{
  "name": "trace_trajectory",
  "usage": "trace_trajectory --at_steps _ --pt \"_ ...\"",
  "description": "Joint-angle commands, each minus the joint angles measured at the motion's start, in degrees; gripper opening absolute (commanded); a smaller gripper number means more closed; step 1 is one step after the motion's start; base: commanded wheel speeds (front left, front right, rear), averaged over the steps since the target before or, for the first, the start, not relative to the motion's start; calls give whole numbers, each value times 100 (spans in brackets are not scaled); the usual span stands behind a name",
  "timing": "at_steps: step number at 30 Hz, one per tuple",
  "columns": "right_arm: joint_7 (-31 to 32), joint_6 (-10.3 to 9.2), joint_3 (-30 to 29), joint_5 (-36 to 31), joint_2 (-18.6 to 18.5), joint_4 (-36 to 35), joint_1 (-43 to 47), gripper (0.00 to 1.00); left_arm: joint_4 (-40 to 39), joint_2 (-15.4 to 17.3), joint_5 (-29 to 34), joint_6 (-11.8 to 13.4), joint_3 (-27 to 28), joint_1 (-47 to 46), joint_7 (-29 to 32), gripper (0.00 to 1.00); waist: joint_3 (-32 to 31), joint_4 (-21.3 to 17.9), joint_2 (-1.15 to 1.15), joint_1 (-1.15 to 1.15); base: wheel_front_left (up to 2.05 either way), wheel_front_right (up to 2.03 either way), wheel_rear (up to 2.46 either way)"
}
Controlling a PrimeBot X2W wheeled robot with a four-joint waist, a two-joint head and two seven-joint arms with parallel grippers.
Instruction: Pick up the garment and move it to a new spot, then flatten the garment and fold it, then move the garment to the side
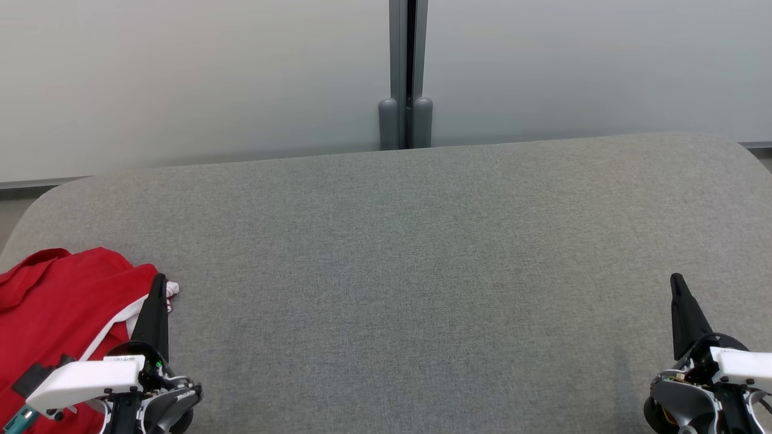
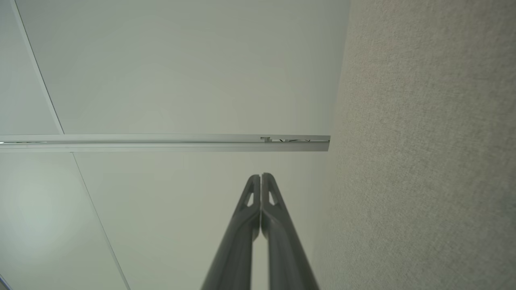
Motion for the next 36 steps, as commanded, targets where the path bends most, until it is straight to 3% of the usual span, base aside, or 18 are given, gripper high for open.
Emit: trace_trajectory --at_steps 1,20,21,36 --pt "18 2 1 29 -27 3 -51 0 6 14 8 -19 12 -80 13 0 0 0 0 0 0 0 0" --pt "18 2 1 29 -28 3 -51 0 6 14 8 -19 12 -80 13 0 0 0 0 0 0 0 0" --pt "0 0 0 0 1 1 0 100 1 -1 0 0 -1 0 0 100 0 0 0 0 0 0 0" --pt "-361 1 125 -439 26 -67 53 100 -201 -32 80 -1 -105 171 -361 100 10 18 0 0 0 0 0"
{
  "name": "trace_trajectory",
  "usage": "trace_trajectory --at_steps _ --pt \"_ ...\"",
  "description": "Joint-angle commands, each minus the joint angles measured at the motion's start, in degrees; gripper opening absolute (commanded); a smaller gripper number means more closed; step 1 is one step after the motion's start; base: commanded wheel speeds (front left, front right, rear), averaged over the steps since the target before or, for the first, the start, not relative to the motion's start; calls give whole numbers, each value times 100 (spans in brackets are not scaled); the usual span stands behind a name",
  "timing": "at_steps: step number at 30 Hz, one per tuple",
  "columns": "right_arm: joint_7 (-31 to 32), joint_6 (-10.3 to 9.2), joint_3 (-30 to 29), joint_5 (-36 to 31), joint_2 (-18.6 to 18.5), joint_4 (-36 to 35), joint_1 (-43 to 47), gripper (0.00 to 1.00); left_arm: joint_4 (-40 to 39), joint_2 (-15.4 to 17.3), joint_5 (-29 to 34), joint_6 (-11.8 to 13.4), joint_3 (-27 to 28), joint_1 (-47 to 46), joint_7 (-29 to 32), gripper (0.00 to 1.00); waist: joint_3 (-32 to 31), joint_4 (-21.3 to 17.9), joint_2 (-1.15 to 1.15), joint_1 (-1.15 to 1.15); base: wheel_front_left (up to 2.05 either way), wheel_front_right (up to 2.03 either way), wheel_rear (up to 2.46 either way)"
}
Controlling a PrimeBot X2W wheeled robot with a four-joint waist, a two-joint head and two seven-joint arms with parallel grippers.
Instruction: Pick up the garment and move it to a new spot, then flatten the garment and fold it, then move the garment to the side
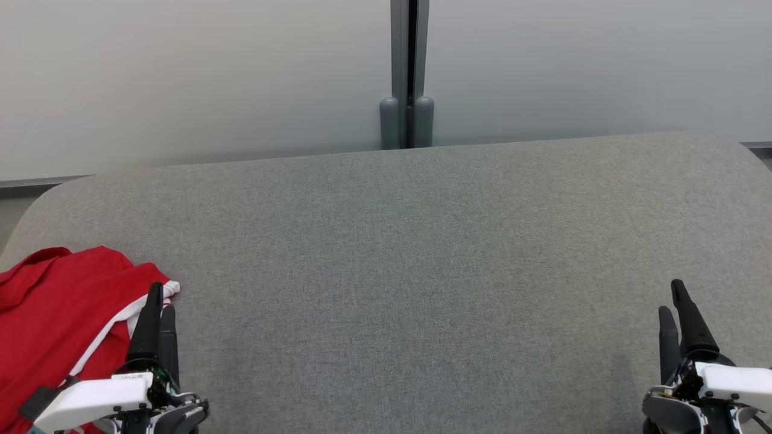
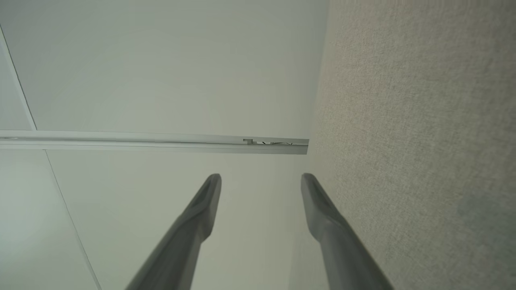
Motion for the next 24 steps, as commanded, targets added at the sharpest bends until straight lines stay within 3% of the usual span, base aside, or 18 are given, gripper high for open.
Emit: trace_trajectory --at_steps 1,9,17,24 --pt "-80 17 -22 -215 -49 -108 -170 100 -182 50 87 -10 -7 -108 -63 100 1 3 0 0 0 0 0" --pt "-282 18 -104 -1095 -57 -369 -268 100 -357 57 414 -11 80 -108 -266 100 10 22 0 0 0 0 0" --pt "-446 19 -39 -2612 -63 -897 -340 100 -526 62 956 -13 169 -169 -430 100 15 43 0 0 0 0 0" --pt "-599 20 94 -3709 -68 -1181 -371 100 -894 66 2003 -14 76 -174 -582 100 22 67 0 0 0 0 0"
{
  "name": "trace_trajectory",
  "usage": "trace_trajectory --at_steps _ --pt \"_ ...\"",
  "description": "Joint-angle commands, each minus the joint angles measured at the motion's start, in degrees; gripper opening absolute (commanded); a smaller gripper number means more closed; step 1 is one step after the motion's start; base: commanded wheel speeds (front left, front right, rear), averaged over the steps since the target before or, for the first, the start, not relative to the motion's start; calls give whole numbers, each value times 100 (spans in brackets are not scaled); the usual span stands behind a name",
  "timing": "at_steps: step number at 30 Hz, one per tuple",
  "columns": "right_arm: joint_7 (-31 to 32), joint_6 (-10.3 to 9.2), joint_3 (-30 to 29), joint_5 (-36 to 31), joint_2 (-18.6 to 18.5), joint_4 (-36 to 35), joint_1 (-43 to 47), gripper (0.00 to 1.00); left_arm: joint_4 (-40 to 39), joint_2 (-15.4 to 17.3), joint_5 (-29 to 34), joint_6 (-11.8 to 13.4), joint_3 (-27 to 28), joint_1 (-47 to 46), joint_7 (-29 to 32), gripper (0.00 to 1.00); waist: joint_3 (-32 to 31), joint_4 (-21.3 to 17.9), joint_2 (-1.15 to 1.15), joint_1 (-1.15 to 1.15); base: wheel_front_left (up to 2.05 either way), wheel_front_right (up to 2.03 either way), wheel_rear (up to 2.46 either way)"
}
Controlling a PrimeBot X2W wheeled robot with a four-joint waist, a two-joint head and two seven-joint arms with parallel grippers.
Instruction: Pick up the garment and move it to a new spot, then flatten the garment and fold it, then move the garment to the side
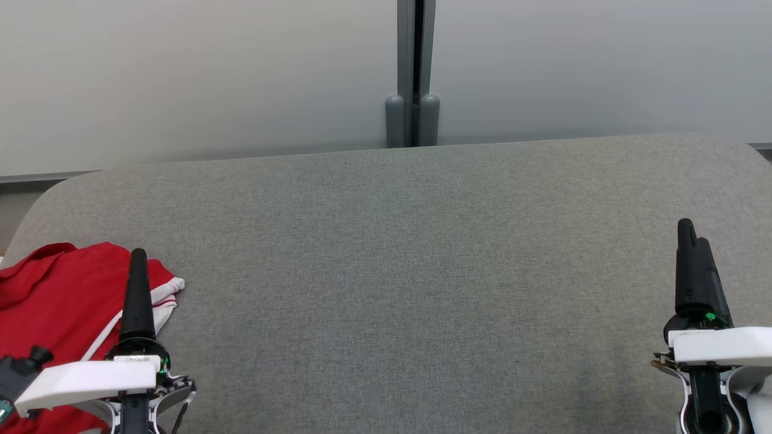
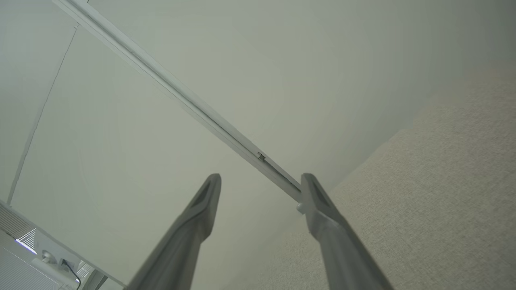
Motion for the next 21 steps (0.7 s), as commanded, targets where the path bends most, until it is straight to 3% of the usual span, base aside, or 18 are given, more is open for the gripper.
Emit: trace_trajectory --at_steps 1,15,21 --pt "-75 20 50 -209 -56 -148 -161 100 -133 42 206 -14 -35 -135 -41 100 -1 3 0 0 0 0 0" --pt "-343 21 435 -1827 -64 -188 -75 100 -244 49 2286 -6 -636 -10 -311 100 -16 23 0 0 0 0 0" --pt "-450 22 437 -2340 -67 47 -10 100 -214 52 3087 119 -872 15 -417 100 -23 28 0 0 0 0 0"
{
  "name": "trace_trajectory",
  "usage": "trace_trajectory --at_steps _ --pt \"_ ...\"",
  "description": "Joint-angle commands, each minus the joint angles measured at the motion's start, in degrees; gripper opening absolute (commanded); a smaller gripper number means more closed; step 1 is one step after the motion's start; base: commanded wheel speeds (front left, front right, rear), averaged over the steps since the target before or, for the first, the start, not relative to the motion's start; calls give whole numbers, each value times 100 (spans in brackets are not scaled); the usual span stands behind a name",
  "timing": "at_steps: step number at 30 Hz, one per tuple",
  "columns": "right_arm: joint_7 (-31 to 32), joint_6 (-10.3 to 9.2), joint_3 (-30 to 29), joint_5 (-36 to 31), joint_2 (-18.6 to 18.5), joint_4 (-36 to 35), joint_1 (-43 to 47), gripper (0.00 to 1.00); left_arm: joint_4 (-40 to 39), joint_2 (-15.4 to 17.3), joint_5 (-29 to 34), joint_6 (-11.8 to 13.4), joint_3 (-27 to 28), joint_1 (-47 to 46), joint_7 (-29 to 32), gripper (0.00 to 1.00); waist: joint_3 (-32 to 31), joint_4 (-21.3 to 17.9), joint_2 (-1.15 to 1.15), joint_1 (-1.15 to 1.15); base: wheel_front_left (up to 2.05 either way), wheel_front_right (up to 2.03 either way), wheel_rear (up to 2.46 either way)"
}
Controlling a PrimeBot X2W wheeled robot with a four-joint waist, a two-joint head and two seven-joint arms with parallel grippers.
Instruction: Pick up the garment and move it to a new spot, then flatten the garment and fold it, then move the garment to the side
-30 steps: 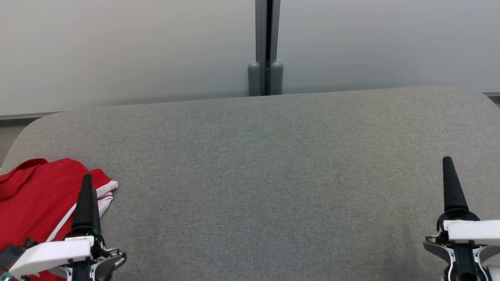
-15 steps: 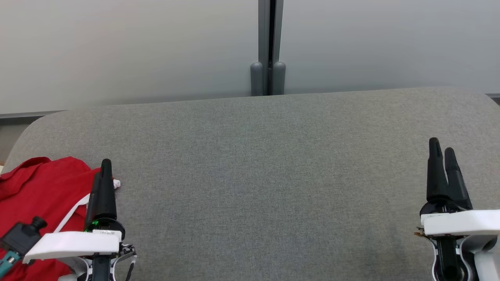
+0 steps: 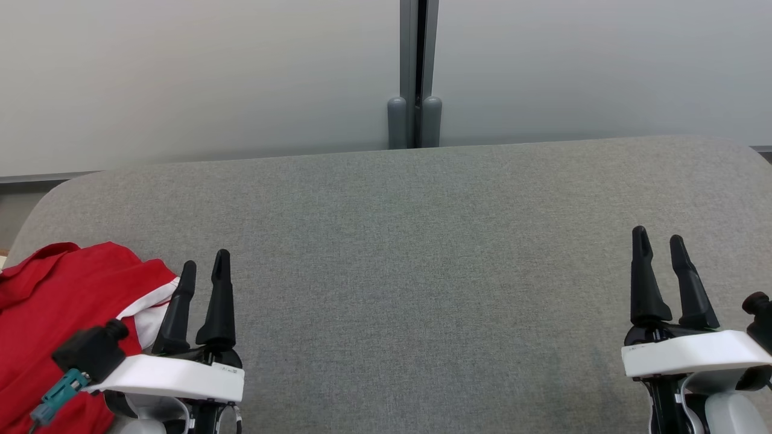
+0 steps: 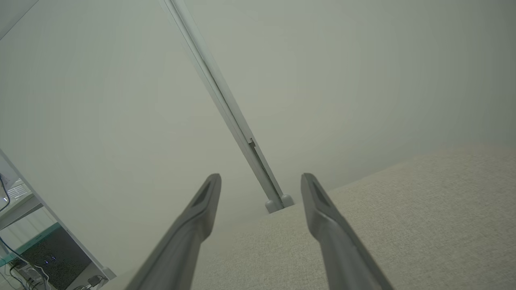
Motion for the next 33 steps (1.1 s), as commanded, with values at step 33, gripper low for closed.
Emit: trace_trajectory --at_steps 33 --pt "-552 25 257 -1700 -59 298 76 100 359 410 2651 1457 -1182 -41 -529 100 -19 48 0 0 0 0 0"
